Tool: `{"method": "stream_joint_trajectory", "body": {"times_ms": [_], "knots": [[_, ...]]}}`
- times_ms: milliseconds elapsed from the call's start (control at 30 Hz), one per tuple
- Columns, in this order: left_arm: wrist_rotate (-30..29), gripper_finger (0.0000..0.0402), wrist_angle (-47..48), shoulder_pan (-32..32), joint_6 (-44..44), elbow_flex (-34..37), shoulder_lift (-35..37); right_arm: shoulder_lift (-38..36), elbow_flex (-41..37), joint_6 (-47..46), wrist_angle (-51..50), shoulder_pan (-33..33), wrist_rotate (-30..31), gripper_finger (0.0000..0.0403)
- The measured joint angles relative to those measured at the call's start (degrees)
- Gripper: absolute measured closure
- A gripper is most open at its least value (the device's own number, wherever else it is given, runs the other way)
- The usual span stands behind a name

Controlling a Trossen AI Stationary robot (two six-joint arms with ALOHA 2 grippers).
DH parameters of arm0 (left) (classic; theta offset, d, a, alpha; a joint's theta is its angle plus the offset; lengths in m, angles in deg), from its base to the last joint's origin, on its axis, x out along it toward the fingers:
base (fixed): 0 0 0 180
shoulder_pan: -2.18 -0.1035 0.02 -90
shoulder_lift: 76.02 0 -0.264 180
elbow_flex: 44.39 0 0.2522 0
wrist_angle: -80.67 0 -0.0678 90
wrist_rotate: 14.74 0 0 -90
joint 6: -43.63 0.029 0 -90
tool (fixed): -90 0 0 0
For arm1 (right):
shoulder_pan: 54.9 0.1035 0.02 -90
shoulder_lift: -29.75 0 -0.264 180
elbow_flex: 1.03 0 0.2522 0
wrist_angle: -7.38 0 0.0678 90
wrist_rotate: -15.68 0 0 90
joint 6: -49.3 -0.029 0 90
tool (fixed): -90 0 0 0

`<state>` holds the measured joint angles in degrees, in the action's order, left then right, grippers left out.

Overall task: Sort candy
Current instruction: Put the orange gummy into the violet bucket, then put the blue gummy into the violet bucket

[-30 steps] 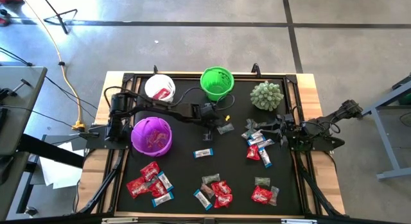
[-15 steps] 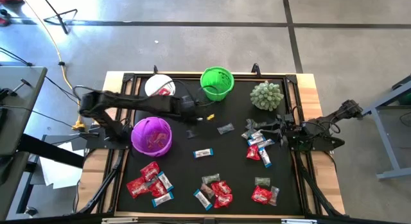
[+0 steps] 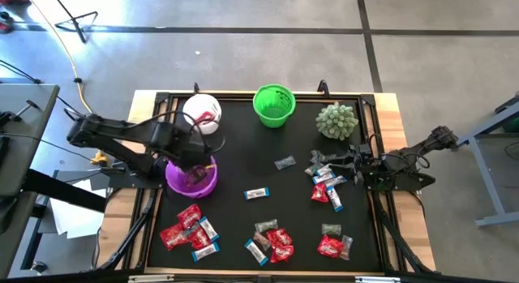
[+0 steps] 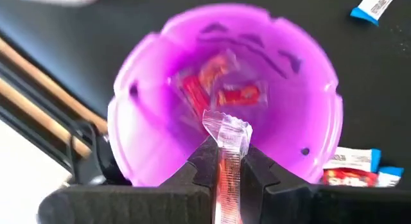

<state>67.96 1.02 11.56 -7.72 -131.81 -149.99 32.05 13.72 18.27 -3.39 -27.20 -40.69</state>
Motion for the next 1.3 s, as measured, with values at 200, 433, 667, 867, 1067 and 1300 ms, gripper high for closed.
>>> {"method": "stream_joint_trajectory", "body": {"times_ms": [200,433,667,867,1067,1300], "knots": [[3.7,0.0355,-5.7,-0.1,-7.8,5.8,3.1,0.0,0.0,0.0,0.0,0.0,0.0,0.0276],[3.6,0.028,-10.7,-1.4,-9.2,6.7,3.8,0.0,0.0,0.0,0.0,0.0,0.0,0.0276],[-0.5,0.0272,-24.5,-3.2,-0.8,6.7,2.6,0.0,0.0,0.0,0.0,0.0,0.0,0.0276],[-1.3,0.0272,-35.9,-6.7,8.4,6.7,-3.2,0.0,0.0,0.0,0.0,0.0,0.0,0.0276],[-1.0,0.0264,-51.2,-8.9,19.0,6.7,-12.4,0.0,0.0,0.0,0.0,0.0,0.0,0.0276],[-1.0,0.0261,-72.0,-10.3,28.9,6.7,-24.3,0.0,0.0,0.0,0.0,0.0,0.0,0.0276]]}}
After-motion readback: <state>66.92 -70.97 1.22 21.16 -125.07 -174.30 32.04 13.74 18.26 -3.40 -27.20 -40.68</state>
